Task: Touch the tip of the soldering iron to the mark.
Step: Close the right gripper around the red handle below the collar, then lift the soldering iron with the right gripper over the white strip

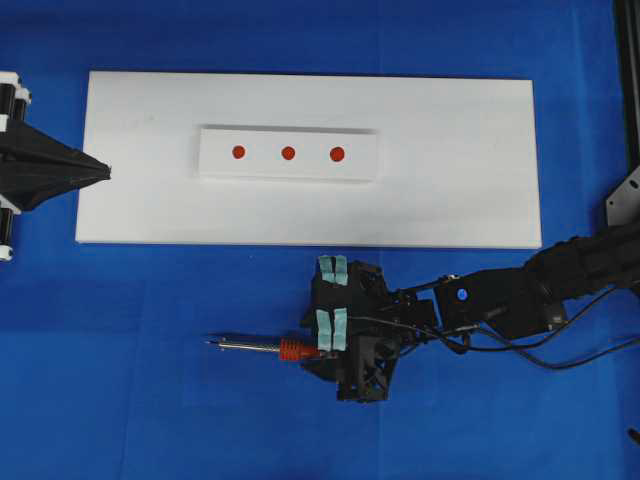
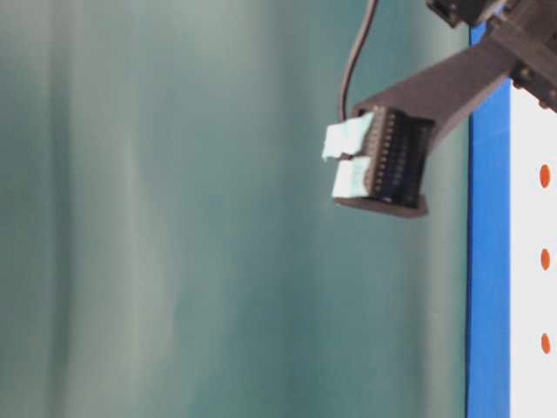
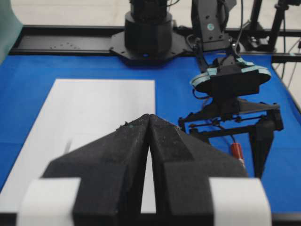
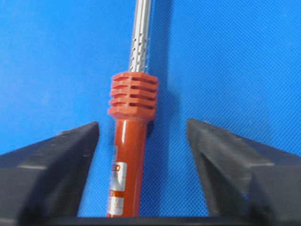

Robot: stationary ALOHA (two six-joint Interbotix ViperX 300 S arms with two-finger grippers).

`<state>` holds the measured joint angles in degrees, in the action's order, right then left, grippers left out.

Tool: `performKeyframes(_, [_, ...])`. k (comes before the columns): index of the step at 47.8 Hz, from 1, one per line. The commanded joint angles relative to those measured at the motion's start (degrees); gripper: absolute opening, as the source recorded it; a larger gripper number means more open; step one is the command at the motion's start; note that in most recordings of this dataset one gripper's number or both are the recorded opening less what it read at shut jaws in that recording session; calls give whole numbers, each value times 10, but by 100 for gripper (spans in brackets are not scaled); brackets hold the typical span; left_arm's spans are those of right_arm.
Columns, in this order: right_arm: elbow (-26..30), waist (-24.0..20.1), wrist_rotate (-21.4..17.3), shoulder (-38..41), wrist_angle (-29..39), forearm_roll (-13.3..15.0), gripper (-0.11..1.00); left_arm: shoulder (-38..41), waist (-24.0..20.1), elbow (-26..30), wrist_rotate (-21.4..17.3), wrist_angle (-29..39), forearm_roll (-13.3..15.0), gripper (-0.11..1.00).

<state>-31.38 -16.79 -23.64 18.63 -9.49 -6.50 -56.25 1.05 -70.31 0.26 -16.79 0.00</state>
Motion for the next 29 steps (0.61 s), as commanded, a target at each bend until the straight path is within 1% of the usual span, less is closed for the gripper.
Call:
performKeyframes(1, [10,-3,2,-6,-1,-1,48,3,0,4,1,-4,-1,0])
performKeyframes(3, [9,-4,2,-6,-1,0,36,3,1,4,1,-4,-1,0])
performKeyframes(6, [7,-4,4,-6,-4,1,20,3,0,4,1,-4,-1,0])
performKeyframes(8, [7,-4,4,-6,-4,3,11,3,0,4,1,-4,-1,0])
performKeyframes(10, [7,-4,4,-6,-4,4,6,3,0,3,1,-3,-1,0])
performKeyframes(29, [9,-2,6,-8,-7,6,6,3,0,2,1,-3,-1,0])
